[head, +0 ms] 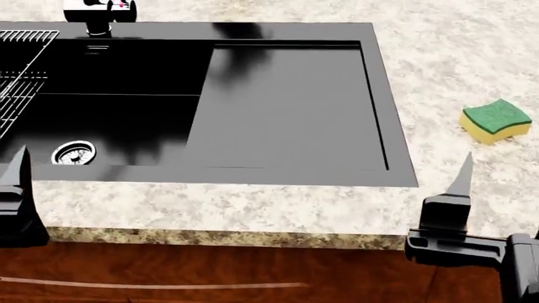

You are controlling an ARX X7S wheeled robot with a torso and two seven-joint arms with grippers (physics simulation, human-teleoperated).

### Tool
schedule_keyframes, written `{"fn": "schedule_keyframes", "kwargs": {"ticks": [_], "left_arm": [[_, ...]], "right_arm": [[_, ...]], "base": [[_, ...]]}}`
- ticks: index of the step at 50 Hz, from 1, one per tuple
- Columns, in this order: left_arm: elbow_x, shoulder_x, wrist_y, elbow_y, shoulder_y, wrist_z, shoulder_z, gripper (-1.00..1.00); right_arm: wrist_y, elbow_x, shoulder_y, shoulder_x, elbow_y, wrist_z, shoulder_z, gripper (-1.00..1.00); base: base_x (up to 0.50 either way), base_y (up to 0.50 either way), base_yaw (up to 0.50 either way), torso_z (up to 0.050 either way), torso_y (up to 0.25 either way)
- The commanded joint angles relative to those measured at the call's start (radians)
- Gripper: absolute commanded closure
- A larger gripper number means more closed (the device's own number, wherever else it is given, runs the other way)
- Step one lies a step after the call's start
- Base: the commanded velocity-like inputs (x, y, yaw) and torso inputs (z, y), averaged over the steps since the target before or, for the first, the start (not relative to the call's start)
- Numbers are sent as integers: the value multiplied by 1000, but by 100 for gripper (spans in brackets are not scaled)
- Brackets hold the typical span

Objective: Pick the pan and sponge and place them into the sink. Then turn on the water.

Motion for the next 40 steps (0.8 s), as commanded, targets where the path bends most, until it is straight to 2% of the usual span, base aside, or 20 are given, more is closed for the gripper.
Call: {"fn": "schedule_keyframes", "kwargs": {"ticks": [1,8,18,31,40], "left_arm": [[-254,-77,-20,-23,-33,-148,-64,-100],[-360,-100,-10,-36,-59,-233,-57,-100],[-299,-95,22,-29,-42,-201,-19,-100],[-334,-114,51,-22,-22,-223,-11,-100],[-327,-125,72,-20,-7,-213,-8,-100]], "right_arm": [[41,230,-30,97,-22,132,133,-100],[43,294,-39,93,-17,144,187,-100],[15,352,-69,104,-11,141,234,-100],[-4,387,-79,124,-4,163,218,-100],[-16,407,-83,128,3,184,210,-100]], "base": [[484,152,0,0,0],[496,150,0,0,0],[470,132,0,0,0],[459,9,0,0,1],[299,-84,0,0,0]]}}
